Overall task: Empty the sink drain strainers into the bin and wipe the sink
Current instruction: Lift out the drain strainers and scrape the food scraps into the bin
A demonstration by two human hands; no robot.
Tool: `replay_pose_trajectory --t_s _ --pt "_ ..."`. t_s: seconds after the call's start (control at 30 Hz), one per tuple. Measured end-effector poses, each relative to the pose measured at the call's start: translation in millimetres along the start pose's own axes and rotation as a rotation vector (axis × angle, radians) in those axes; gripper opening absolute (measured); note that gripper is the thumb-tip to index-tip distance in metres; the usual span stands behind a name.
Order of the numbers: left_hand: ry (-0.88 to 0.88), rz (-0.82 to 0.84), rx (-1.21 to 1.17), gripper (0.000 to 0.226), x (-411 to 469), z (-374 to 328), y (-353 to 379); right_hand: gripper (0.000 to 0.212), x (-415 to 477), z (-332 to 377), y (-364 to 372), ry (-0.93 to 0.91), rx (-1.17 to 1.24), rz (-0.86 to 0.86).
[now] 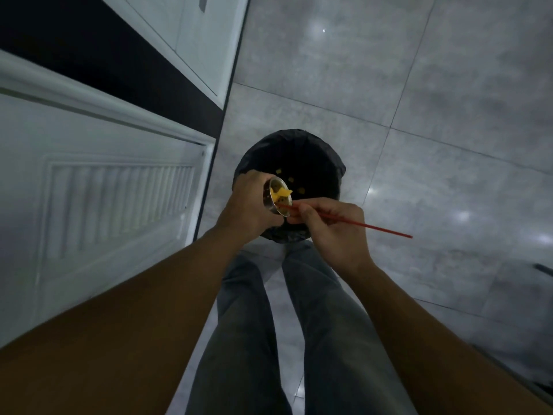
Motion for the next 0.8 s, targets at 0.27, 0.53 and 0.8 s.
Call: replay_pose_trajectory --t_s 0.27,0.53,0.8 --pt "0.005 -0.015 0.025 0.07 4 5 3 0.017 4 -10 1 0.031 -0.061 -0.036" --pt "-0.022 -0.003 0.045 0.075 12 9 2 0.015 6 -11 -2 0.106 0.036 -0.05" --pt "-0.011 0.021 0.071 0.074 13 8 6 0.017 18 -9 7 0.11 -0.013 0.001"
Point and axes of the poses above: each hand's wrist, its own x-axis towards the middle knuckle, its own y-axis out of the palm, z = x × y, the point moved 3 cm from there along x, towards the middle knuckle, and after that the axes turned 13 degrees about -x, right-handed, at the moved point
